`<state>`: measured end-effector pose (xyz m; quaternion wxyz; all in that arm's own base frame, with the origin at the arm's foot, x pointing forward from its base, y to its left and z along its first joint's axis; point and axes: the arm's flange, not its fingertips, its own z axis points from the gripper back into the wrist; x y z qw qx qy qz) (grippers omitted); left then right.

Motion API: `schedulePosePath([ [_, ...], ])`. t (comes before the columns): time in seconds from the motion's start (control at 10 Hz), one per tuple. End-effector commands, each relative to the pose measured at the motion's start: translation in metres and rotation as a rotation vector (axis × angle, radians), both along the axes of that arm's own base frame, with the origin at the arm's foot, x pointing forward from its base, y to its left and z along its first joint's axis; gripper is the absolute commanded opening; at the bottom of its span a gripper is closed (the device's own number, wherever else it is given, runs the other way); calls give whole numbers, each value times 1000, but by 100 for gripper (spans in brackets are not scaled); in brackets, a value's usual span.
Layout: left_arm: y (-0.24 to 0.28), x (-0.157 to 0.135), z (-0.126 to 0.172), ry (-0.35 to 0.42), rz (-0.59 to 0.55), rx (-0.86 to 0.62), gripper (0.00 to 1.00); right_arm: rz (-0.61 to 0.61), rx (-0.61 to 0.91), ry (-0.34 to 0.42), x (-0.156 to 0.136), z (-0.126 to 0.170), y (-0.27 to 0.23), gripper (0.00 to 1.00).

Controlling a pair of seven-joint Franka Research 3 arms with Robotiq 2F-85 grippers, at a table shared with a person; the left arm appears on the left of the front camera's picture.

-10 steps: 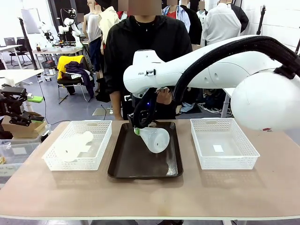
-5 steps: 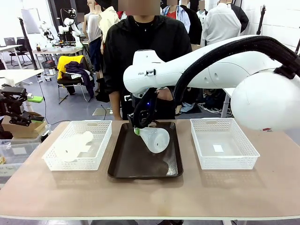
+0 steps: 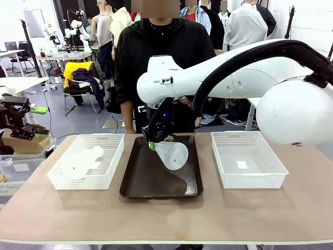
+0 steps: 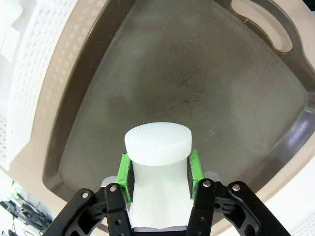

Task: Prepare the laboratory tools.
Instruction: Place the picked Big flask upright in the Handle tray as instructed by the person.

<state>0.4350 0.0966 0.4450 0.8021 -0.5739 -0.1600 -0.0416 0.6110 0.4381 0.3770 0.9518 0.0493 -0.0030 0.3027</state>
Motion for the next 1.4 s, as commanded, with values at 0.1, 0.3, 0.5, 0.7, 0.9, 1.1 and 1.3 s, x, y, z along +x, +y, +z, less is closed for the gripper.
schedulePosePath([
  [0.1,1,-1,1,-16,-3,2,100,1,0,-8,-2,4,-1,0],
  [0.3,1,-1,1,-16,-3,2,100,1,0,-8,-2,4,-1,0],
  [0.5,1,-1,1,-16,-3,2,100,1,0,-8,-2,4,-1,0],
  [0.7,1,-1,1,-16,-3,2,100,1,0,-8,-2,4,-1,0],
  [0.9,1,-1,1,-16,-3,2,100,1,0,-8,-2,4,-1,0],
  [1.1,1,-1,1,-16,-3,2,100,1,0,-8,-2,4,-1,0],
  [1.3,1,-1,1,-16,-3,2,100,23,-2,-43,-10,19,-2,0],
])
